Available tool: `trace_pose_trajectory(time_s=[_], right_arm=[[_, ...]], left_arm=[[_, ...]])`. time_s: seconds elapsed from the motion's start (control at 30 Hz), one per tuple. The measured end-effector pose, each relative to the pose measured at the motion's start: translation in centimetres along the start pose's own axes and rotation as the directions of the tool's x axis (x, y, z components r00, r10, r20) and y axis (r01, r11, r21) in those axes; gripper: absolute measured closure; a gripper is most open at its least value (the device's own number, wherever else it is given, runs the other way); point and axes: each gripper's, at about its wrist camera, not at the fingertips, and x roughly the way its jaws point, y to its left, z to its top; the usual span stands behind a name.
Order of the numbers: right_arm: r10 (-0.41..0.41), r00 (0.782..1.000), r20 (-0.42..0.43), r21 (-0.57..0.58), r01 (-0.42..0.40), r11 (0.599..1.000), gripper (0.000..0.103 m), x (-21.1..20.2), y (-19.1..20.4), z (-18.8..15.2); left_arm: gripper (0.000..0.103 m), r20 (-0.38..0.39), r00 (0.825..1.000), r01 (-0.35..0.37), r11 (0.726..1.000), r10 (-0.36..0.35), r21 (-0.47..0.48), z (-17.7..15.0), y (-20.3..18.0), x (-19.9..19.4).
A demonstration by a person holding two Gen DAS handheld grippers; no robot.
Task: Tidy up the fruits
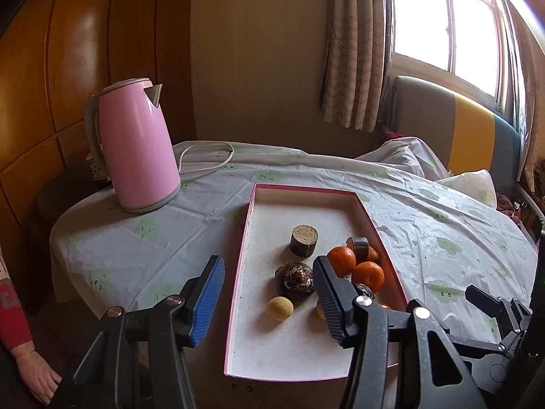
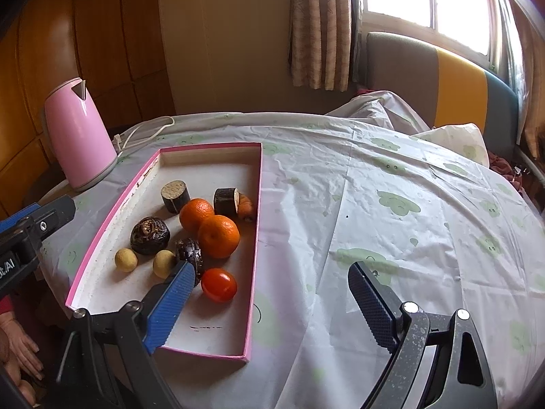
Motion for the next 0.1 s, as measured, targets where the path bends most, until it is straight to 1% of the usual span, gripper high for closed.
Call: trace_pose_trajectory(time_s=[0.07,0.1], right_arm=[[-0.004,1.0,0.002,0.002,0.004,1.0,0.011,-0.01,-0.24,0.01],[-0.007,1.0,0.002,0.006,0.007,1.0,0.011,-0.01,-0.44,0.02]], left_arm=[[0.048,-0.007,1.0,0.009,1.0,-0.009,-0.003,0.03,-0.02,0.05],[0.048,-0.025,0.999,0.031,1.0,-0.031,-0.007,0.05,-0.02,0.2]])
